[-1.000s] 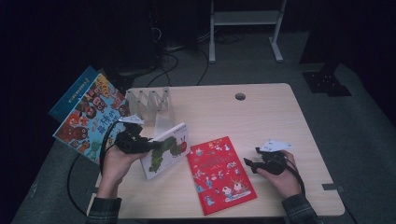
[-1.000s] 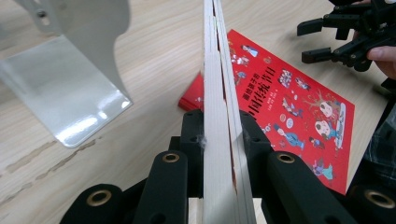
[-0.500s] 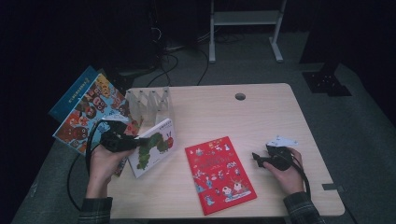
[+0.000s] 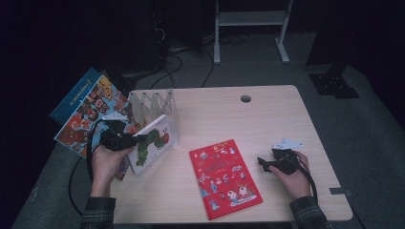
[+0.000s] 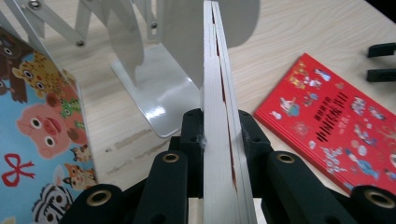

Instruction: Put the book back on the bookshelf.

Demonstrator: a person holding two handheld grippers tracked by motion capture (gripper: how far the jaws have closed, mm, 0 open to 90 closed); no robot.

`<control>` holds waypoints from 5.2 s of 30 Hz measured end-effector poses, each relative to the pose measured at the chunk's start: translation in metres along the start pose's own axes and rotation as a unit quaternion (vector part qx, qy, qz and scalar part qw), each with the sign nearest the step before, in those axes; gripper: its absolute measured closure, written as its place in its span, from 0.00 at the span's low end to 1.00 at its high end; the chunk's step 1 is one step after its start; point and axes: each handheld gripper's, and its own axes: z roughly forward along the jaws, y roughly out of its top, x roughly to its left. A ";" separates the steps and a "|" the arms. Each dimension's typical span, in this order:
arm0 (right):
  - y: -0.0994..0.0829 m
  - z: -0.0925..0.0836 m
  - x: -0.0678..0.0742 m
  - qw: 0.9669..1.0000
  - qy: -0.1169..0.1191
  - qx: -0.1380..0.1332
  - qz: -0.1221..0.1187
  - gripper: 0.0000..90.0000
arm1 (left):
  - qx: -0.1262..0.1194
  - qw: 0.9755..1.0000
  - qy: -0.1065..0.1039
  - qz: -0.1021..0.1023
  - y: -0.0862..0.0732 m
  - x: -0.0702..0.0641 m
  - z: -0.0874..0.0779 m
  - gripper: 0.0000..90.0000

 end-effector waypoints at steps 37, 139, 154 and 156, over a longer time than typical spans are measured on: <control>0.000 0.000 -0.001 1.000 0.004 0.001 0.003 0.28 | -0.064 0.996 0.066 -0.008 0.026 0.006 0.071 0.84; 0.000 0.000 0.001 1.000 0.012 0.001 -0.002 0.29 | 0.038 0.998 -0.001 0.040 -0.007 -0.043 0.106 0.72; 0.000 0.001 0.001 1.000 0.012 0.003 -0.001 0.25 | 0.052 0.997 -0.023 0.059 -0.026 -0.037 0.092 0.37; 0.000 0.001 0.001 1.000 0.011 0.004 -0.001 0.24 | 0.054 0.996 -0.028 0.062 -0.028 -0.038 0.091 0.35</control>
